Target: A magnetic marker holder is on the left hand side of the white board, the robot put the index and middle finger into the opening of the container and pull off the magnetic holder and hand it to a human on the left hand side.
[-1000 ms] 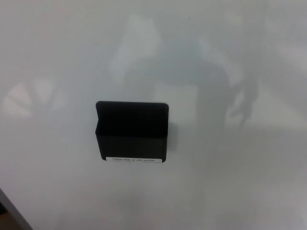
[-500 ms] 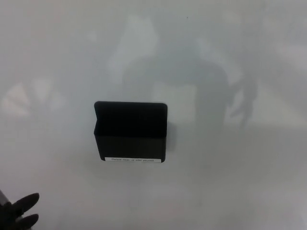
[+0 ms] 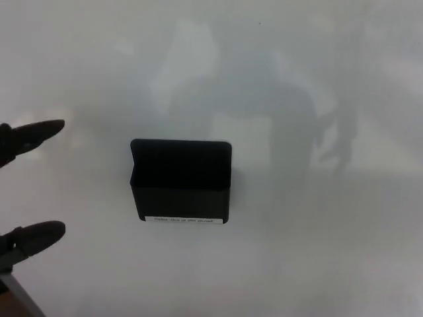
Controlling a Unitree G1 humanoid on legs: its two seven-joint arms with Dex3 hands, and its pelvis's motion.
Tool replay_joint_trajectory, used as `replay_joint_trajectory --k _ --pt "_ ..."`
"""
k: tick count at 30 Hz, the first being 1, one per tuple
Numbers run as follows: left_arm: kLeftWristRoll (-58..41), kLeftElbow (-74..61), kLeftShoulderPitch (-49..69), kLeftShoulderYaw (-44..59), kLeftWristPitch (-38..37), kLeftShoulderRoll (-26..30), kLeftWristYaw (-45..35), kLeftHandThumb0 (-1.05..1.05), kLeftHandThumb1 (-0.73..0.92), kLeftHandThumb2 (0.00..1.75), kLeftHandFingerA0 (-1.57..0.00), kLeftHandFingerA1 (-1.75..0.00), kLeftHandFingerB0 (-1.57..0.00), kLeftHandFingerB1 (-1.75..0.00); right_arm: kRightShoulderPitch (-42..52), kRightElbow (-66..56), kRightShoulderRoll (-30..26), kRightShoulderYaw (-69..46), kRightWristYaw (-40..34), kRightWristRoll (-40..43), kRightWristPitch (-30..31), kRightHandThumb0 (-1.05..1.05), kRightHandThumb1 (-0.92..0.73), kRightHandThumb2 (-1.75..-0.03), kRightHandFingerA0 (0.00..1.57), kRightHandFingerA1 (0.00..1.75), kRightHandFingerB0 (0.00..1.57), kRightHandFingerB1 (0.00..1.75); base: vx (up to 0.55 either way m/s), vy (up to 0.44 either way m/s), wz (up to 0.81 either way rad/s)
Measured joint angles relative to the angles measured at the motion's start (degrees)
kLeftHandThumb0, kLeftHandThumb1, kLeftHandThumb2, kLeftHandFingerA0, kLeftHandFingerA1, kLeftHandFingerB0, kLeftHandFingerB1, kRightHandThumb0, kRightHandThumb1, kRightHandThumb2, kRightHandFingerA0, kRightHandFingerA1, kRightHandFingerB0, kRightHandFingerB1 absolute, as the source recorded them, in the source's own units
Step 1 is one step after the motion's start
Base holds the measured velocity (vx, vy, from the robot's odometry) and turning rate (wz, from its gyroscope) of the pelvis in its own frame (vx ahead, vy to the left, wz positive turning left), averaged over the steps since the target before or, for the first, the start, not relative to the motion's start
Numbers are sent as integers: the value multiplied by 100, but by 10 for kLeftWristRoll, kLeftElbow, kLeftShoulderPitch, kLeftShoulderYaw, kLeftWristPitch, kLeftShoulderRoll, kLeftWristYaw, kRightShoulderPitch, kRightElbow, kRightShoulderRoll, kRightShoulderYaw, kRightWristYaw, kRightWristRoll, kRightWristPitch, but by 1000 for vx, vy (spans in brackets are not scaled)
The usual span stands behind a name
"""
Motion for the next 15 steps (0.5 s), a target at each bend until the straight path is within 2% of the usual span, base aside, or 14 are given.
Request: replay_joint_trajectory --k 3,4,5,6,7,8,9,10,11,12,13,14,15 --pt "13 -48 -54 0 31 59 -16 -72 44 88 -43 -52 -20 -40 -4 7 0 0 -1 0 -4 -44 -56 -104 52 64 2 43 0 0 0" --pt "17 -62 -85 -7 46 84 -24 -79 45 81 -36 -44 -28 -42 -5 10 0 -1 -1 0 -6 -44 -56 -105 54 65 2 43 0 0 0" --pt "19 -67 -97 -10 53 93 -27 -79 45 81 -36 -44 -28 -42 -5 11 0 -1 -1 0 -6 -44 -56 -105 54 65 2 43 0 0 0" --pt "23 -74 -120 -19 63 110 -33 -81 46 82 -39 -45 -27 -41 -6 13 0 -1 -1 0 -8 -64 -76 -66 64 43 18 29 0 0 0" --pt "28 -79 -146 -31 74 126 -40 -81 46 82 -39 -45 -27 -41 -7 15 -1 -1 -2 0 -9 -64 -76 -66 64 43 18 29 0 0 0" --pt "30 -82 -159 -37 79 133 -44 -77 55 58 -45 -35 -31 -32 -7 16 -1 -1 -2 0 -10 -64 -76 -66 65 43 18 29 0 0 0" --pt "36 -87 -194 -57 94 153 -56 -67 40 84 -34 -49 -18 -39 -8 18 -1 0 -2 0 -11 -43 -57 -104 53 65 1 43 0 0 0" --pt "37 -88 -206 -63 99 159 -60 -67 40 84 -34 -49 -18 -39 -8 18 -1 0 -2 0 -12 -43 -57 -104 53 65 1 43 0 0 0" --pt "42 -91 -243 -88 115 174 -74 -71 40 86 -37 -49 -15 -37 -8 20 -1 0 -2 0 -14 -61 -77 -66 65 43 17 28 0 0 0" --pt "45 -91 -266 -103 123 179 -82 -71 40 86 -37 -49 -15 -37 -8 21 -1 0 -3 0 -14 -61 -77 -66 65 43 17 28 0 0 0" --pt "47 -90 -284 -116 129 181 -89 -82 45 81 -32 -43 -22 -38 -9 22 -1 0 -3 0 -15 -43 -56 -104 54 65 2 43 0 0 0" --pt "51 -86 -317 -141 141 183 -102 -86 56 58 -41 -35 -25 -30 -8 23 -1 0 -3 0 -15 -44 -57 -105 56 66 1 43 0 0 0" --pt "52 -84 -327 -150 144 183 -106 -86 56 58 -41 -35 -25 -30 -8 23 -1 0 -3 0 -15 -44 -57 -105 56 66 1 43 0 0 0"
